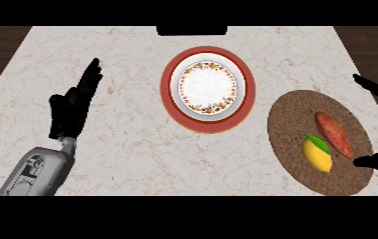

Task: Pick the sweet potato from the placemat and place it in the plate

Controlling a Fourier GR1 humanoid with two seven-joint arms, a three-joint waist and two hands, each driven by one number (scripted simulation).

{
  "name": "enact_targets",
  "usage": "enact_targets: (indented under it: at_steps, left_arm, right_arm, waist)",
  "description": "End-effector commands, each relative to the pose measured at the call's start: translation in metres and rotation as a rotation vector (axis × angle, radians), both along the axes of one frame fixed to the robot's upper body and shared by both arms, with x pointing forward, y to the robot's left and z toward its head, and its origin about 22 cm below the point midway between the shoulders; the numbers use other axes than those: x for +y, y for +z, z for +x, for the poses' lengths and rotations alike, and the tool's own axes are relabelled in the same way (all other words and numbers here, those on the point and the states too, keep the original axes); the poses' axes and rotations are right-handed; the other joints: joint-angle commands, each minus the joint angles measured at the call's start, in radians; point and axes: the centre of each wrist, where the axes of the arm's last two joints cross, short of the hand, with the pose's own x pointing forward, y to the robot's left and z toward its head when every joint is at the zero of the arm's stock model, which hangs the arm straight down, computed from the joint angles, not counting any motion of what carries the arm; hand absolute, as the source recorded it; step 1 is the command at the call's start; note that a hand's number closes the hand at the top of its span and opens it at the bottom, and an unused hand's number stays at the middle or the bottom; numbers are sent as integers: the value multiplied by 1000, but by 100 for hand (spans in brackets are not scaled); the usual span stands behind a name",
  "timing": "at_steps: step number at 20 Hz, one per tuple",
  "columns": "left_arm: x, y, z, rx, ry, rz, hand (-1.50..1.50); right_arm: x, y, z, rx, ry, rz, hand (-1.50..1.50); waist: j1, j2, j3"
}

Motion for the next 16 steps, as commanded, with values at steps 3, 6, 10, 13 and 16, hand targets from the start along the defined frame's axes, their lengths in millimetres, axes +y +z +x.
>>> enact_targets:
  at_steps: [3,6,10,13,16]
  left_arm:
    - [-4,-10,-2,11,-9,1,0]
    - [5,-2,-2,2,-20,8,0]
    - [9,-3,-5,23,-21,-6,0]
    - [4,0,6,-17,-19,5,0]
    - [-1,-6,8,-29,0,24,0]
  right_arm:
    - [-10,52,2,222,-15,-249,-150]
    - [-5,64,10,262,-29,-292,-150]
    - [7,67,15,340,-37,-355,-150]
    - [1,57,36,368,-36,-328,-150]
    - [-1,29,25,384,-9,-344,-150]
  waist:
    - [4,2,-1]
    - [14,3,1]
    - [14,3,1]
    - [20,6,1]
    - [11,4,2]
